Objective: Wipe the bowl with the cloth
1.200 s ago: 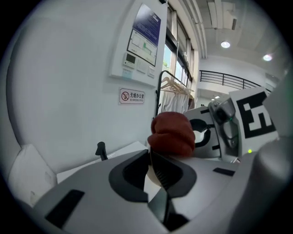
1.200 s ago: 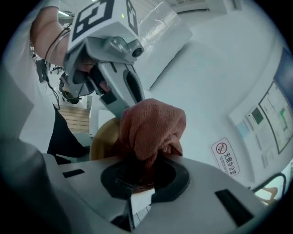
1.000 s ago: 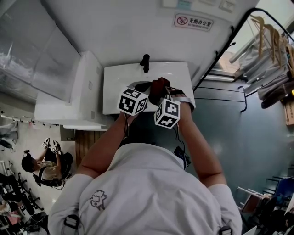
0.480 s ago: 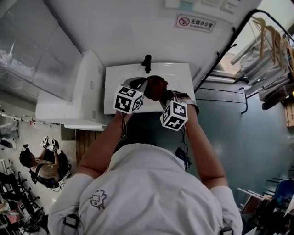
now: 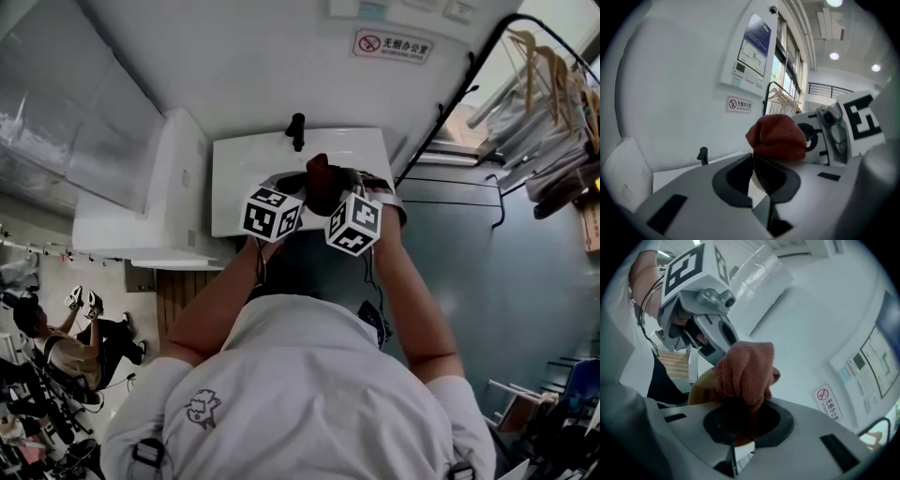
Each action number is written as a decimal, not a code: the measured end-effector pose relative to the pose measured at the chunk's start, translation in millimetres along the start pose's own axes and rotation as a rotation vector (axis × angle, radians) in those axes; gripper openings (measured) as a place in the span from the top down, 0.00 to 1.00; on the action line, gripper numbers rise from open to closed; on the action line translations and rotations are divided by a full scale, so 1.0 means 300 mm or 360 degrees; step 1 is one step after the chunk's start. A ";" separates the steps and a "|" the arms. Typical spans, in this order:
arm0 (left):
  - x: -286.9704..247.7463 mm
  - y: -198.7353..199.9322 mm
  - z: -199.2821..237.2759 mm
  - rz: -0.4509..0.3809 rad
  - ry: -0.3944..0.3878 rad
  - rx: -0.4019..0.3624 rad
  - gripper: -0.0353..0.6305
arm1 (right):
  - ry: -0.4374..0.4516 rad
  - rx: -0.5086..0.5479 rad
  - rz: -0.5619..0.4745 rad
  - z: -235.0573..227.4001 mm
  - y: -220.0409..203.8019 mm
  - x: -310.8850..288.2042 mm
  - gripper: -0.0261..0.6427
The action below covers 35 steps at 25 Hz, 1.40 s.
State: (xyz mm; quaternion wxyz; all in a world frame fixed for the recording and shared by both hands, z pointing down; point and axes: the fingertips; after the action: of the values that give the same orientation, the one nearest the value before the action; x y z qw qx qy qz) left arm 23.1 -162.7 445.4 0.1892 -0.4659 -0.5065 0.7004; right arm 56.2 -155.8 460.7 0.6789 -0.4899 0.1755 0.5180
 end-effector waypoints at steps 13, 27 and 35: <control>0.051 0.077 0.111 -0.0200 0.0212 -0.0081 0.91 | 0.0416 0.0072 -0.0152 0.221 0.098 -0.032 0.89; 0.056 0.077 0.034 -0.0197 0.0089 0.0007 0.90 | 0.0028 -0.0144 -0.0064 -0.005 0.022 0.024 0.89; 0.109 0.146 0.042 -0.0325 0.0138 0.0044 0.90 | 0.0115 0.0132 -0.0077 0.070 0.147 -0.002 0.89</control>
State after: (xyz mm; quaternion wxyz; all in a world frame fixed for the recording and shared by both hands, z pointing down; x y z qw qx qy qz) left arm 5.4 -163.5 392.2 0.2878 -0.4391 -0.5330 0.6635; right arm 11.9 -139.1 449.5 0.7041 -0.4840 0.2094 0.4757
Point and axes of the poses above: the fingertips, and each gripper's own axes: x backward along the fingers, z to its left, y out of its top, and after that the axes turned 12 degrees about y, right-handed
